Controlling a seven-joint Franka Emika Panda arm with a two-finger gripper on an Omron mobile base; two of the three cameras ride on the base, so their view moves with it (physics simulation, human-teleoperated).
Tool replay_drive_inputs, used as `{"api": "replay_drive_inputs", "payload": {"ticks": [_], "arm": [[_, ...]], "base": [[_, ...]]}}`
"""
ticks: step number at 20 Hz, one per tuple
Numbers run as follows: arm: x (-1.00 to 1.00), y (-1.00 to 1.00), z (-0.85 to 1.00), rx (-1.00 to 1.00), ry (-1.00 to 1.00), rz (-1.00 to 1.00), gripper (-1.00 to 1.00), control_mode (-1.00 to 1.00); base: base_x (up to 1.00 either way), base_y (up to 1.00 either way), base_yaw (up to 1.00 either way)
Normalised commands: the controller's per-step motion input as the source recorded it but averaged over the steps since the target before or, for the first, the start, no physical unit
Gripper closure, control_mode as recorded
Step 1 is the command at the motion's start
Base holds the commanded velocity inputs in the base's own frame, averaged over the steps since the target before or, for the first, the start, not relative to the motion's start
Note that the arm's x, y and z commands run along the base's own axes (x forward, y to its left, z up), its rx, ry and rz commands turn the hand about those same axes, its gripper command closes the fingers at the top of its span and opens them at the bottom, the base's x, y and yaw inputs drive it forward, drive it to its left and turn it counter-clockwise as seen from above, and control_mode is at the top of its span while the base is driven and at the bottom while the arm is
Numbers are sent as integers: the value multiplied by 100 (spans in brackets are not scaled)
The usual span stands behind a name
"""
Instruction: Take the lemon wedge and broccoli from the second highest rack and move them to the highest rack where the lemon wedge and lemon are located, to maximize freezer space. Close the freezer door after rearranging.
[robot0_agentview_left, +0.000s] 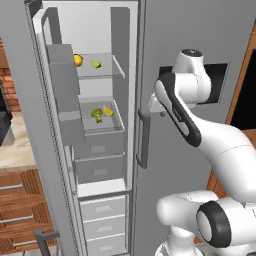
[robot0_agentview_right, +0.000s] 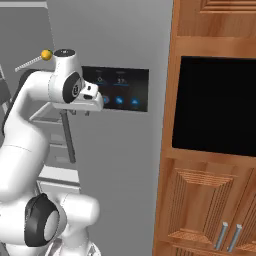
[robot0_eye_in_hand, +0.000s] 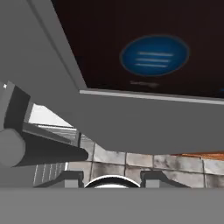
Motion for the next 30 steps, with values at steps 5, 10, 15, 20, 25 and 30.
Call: {"api": "replay_drive_inputs", "payload": {"ticks": [5,10,15,20,25,30], "arm": [[-10,2,0,-1,-9,1,-100,100],[0,0,0,0,0,0,-100,100],[0,0,0,0,0,0,-100,100],[0,0,0,0,0,0,-100,100],[0,0,0,0,0,0,-100,100],[0,0,0,0,0,0,-100,100]], "base": [[-26,9,5],[-51,39,9],[22,41,0],[46,11,1],[51,1,30],[55,9,40]]}}
